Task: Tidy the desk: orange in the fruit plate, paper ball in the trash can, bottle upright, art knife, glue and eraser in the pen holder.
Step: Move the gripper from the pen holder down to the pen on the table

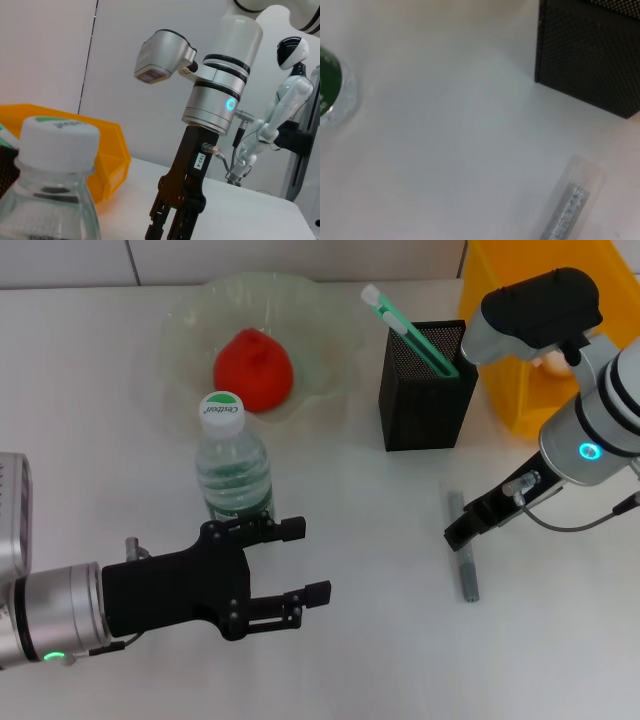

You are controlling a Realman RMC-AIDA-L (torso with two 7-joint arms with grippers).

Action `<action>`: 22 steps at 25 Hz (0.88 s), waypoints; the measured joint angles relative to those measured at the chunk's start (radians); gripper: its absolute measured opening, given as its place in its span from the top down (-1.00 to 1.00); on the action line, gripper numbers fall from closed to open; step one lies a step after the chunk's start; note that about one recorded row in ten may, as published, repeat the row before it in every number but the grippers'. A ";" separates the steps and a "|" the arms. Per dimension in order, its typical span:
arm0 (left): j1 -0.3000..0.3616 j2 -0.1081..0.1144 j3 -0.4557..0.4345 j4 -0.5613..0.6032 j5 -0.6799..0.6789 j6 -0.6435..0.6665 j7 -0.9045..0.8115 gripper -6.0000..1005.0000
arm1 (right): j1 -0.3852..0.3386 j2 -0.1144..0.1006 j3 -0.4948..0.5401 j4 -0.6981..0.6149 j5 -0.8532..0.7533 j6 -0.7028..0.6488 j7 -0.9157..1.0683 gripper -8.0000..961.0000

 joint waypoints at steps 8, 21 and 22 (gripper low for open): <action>0.005 0.000 0.001 -0.009 0.000 0.004 0.000 -0.56 | 0.009 -0.001 -0.031 0.019 -0.003 0.036 -0.002 -0.41; 0.019 -0.002 0.001 -0.010 -0.005 0.005 0.000 -0.56 | 0.047 -0.003 -0.078 0.070 -0.034 0.105 -0.002 -0.32; 0.019 -0.002 0.001 -0.010 -0.005 0.005 0.000 -0.56 | 0.049 -0.002 -0.078 0.073 -0.037 0.108 -0.002 -0.30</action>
